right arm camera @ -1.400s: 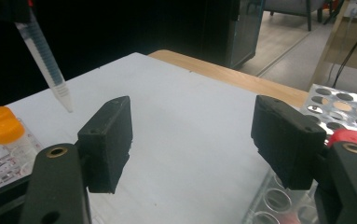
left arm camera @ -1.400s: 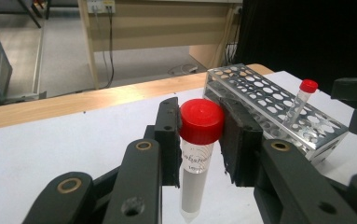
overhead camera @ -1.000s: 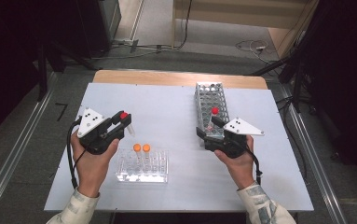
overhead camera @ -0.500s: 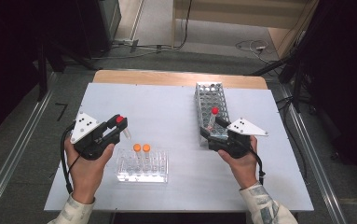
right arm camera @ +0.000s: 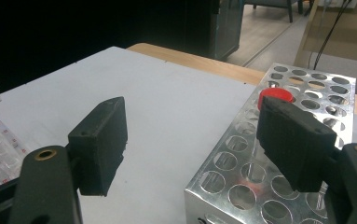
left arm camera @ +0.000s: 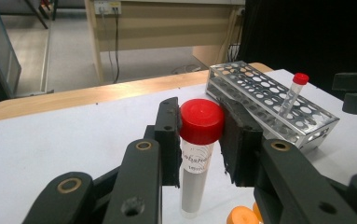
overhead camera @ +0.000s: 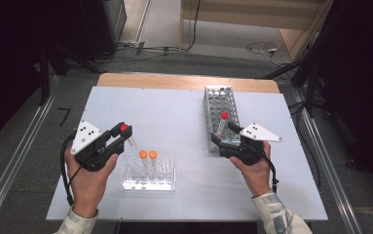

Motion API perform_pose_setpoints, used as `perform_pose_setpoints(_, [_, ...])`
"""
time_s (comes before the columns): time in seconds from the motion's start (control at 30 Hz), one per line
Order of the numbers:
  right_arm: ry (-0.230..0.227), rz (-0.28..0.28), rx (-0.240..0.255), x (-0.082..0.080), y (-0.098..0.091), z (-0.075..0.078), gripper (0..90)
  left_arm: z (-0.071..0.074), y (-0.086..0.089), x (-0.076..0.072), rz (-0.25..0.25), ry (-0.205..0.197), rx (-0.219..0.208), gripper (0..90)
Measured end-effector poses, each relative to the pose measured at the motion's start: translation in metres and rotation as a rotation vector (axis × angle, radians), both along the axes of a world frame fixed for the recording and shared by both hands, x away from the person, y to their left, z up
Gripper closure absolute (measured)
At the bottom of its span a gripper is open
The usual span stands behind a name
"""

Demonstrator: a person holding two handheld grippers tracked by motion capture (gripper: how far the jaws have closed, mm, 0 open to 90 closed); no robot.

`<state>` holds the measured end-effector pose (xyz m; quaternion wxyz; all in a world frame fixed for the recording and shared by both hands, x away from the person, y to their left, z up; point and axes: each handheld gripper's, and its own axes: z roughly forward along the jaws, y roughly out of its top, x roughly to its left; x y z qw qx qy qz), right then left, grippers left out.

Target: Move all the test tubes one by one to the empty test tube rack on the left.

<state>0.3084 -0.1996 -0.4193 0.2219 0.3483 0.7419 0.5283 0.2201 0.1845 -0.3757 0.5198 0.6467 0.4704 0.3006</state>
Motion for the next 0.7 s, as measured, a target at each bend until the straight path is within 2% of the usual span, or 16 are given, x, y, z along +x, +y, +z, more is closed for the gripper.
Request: perform_pose_setpoints(0.7, [-0.002,-0.007,0.004,0.000,-0.002,0.000,23.0,0.001,0.003,-0.012,-0.005,-0.004,-0.005,71.1])
